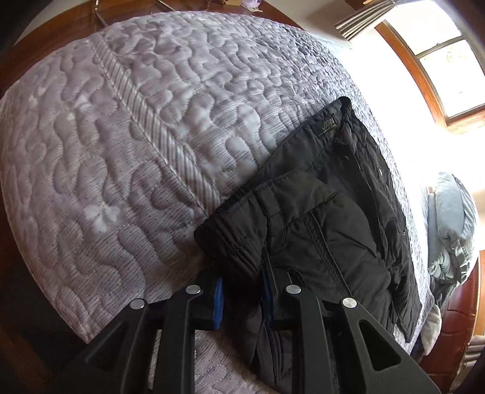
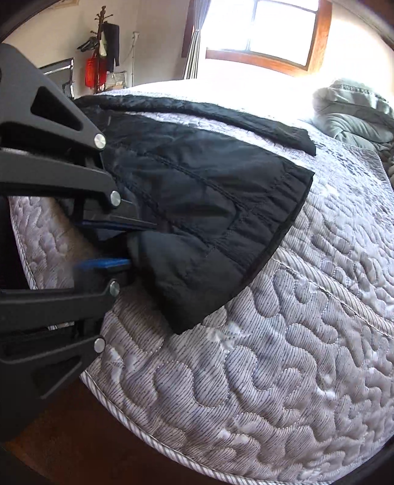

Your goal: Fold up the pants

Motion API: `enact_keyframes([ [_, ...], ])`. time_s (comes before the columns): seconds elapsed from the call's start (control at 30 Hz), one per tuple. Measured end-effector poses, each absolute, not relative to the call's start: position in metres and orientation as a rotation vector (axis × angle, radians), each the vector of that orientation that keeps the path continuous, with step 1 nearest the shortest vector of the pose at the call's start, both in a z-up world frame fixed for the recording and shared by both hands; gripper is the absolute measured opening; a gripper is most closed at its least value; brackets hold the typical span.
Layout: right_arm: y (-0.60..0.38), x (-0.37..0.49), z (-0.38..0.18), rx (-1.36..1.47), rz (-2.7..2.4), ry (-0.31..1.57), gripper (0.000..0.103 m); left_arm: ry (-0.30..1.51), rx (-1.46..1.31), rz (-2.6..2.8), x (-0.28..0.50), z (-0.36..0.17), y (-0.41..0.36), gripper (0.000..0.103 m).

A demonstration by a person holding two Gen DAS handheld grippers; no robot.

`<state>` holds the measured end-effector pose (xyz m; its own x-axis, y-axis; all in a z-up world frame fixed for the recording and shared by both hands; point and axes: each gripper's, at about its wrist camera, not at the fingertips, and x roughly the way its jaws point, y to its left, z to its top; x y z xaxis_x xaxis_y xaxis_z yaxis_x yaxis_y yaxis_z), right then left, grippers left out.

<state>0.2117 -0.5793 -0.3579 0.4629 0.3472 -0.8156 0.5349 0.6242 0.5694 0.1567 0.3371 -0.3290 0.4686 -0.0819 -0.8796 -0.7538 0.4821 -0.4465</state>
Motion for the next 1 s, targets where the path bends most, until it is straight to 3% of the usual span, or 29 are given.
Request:
enact_keyframes([
  [0.07, -0.579, 0.213, -0.351, 0.93, -0.119, 1.15, 0.034, 1.04, -0.964, 0.482, 0.159, -0.326, 0.337, 0.03],
  [0.1, -0.579, 0.212, -0.344, 0.926, -0.112, 1.162, 0.057, 1.055, -0.943, 0.466, 0.16, -0.321, 0.336, 0.045],
  [0.13, -0.581, 0.214, -0.333, 0.894, -0.133, 1.169, 0.07, 1.067, -0.919, 0.453, 0.16, -0.315, 0.339, 0.054],
  [0.2, -0.585, 0.212, -0.305, 0.788, -0.179, 1.161, 0.07, 1.051, -0.819, 0.479, 0.155, -0.29, 0.345, 0.082],
  [0.3, -0.59, 0.215, -0.263, 0.648, -0.189, 1.143, 0.071, 1.009, -0.702, 0.401, 0.174, -0.249, 0.358, 0.092],
  [0.37, -0.583, 0.23, -0.238, 0.588, -0.113, 1.122, 0.078, 0.984, -0.652, 0.326, 0.204, -0.226, 0.372, 0.098],
  [0.43, -0.568, 0.257, -0.219, 0.576, -0.021, 1.1, 0.085, 0.963, -0.628, 0.218, 0.244, -0.209, 0.385, 0.099],
  [0.53, -0.535, 0.308, -0.207, 0.564, 0.072, 1.086, 0.088, 0.993, -0.623, 0.118, 0.315, -0.212, 0.405, 0.099],
  [0.67, -0.491, 0.378, -0.224, 0.578, 0.165, 1.139, 0.088, 1.093, -0.677, 0.085, 0.392, -0.256, 0.432, 0.099],
  [1.0, -0.441, 0.517, -0.26, 0.508, 0.318, 1.257, 0.09, 1.244, -0.665, 0.036, 0.475, -0.347, 0.456, 0.099],
])
